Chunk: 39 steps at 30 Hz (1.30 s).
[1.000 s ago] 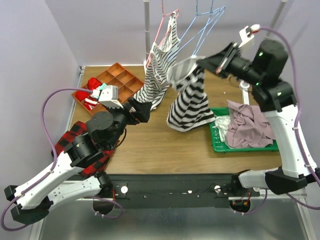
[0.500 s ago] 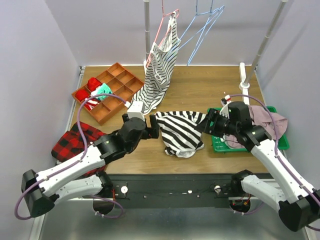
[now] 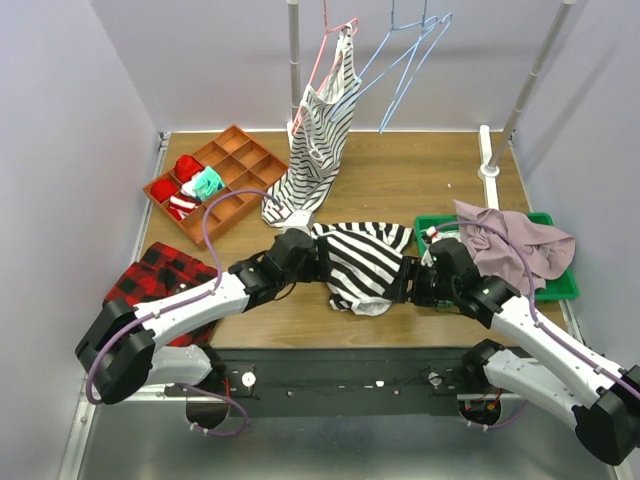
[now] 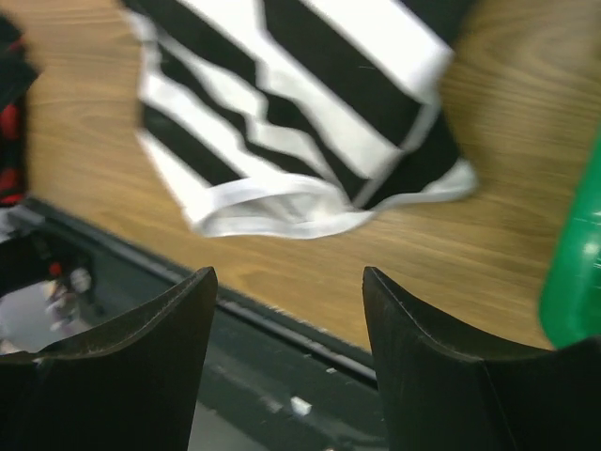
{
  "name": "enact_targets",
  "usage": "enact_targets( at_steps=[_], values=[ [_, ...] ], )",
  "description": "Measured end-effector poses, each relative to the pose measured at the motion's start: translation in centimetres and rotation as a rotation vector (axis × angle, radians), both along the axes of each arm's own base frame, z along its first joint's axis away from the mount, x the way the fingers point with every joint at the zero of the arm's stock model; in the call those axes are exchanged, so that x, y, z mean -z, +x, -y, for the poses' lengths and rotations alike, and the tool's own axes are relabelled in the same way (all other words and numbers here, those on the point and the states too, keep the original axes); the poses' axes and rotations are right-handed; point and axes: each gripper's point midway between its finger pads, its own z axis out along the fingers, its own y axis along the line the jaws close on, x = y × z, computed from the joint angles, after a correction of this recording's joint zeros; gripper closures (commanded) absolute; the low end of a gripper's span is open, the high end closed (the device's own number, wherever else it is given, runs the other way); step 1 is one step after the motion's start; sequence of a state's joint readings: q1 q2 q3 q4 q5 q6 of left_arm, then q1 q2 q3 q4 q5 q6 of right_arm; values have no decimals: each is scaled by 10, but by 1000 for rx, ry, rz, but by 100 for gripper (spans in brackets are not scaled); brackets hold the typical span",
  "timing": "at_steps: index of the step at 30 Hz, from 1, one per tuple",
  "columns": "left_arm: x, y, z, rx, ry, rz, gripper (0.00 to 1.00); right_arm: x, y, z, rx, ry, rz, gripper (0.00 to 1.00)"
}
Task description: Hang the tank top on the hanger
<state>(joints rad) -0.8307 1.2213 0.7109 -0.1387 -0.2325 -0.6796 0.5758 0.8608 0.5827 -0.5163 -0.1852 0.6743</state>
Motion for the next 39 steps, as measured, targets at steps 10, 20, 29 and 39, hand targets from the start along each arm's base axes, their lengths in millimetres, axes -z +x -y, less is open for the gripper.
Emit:
enact_targets(
  at_steps=[10,20,29,39],
  values=[
    [41,-55,37,201,-15,-85,16,32,2,-8,15,-65,-7,29],
    [51,-78,85,320,58,-82,46,53,18,7,159,-154,18,28],
    [32,-53,83,241,129,-2,100,51,27,9,192,-164,49,28],
    [-110,5,45,36,-39,198,100,-31,59,-12,167,-54,245,26]
  ],
)
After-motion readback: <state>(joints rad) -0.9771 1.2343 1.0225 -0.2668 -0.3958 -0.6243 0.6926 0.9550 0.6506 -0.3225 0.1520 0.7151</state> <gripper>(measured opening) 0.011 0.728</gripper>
